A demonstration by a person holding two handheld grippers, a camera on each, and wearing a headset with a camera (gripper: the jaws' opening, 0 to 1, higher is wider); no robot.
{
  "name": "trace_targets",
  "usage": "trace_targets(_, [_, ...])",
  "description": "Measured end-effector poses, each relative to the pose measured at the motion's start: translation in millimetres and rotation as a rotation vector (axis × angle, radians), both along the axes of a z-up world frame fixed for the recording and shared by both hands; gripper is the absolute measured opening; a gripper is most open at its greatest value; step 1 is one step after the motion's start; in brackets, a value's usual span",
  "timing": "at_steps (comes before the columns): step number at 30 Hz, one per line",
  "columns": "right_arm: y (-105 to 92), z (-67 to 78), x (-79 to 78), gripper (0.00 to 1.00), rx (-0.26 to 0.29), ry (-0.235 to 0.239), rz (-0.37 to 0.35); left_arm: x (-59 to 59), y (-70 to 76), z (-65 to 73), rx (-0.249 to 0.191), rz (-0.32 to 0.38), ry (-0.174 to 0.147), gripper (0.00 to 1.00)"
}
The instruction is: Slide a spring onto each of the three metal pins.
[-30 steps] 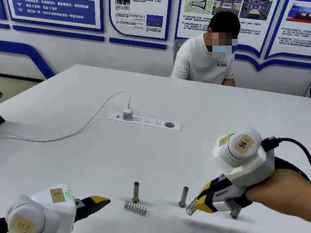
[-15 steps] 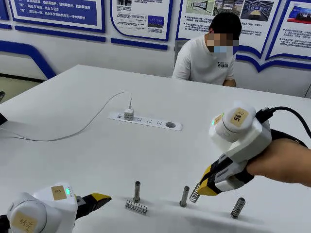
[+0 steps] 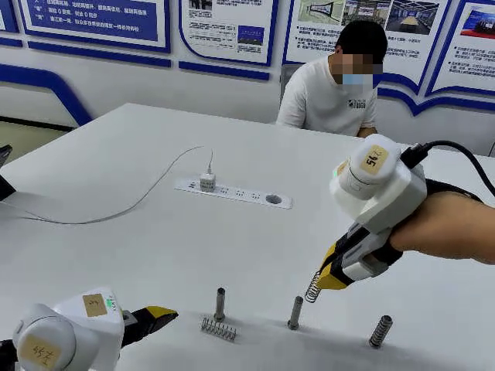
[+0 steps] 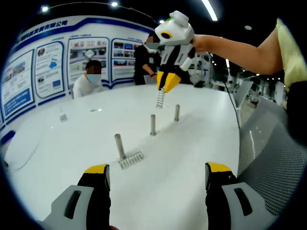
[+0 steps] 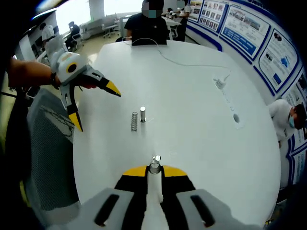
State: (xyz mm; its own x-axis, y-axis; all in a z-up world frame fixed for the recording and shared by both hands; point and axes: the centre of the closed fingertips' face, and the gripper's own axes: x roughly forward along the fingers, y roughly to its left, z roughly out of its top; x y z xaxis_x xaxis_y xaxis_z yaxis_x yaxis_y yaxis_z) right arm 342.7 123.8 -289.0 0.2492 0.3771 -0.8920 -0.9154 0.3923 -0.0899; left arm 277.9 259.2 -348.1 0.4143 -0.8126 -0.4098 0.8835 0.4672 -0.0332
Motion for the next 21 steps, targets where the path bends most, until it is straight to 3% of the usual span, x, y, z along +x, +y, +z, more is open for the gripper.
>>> trace_targets(21, [7.5, -17.5, 12.2, 0.12, -0.094, 0.082, 0.052, 1.4, 3.3, -1.5, -0.001, 0.012, 0.007, 0.83])
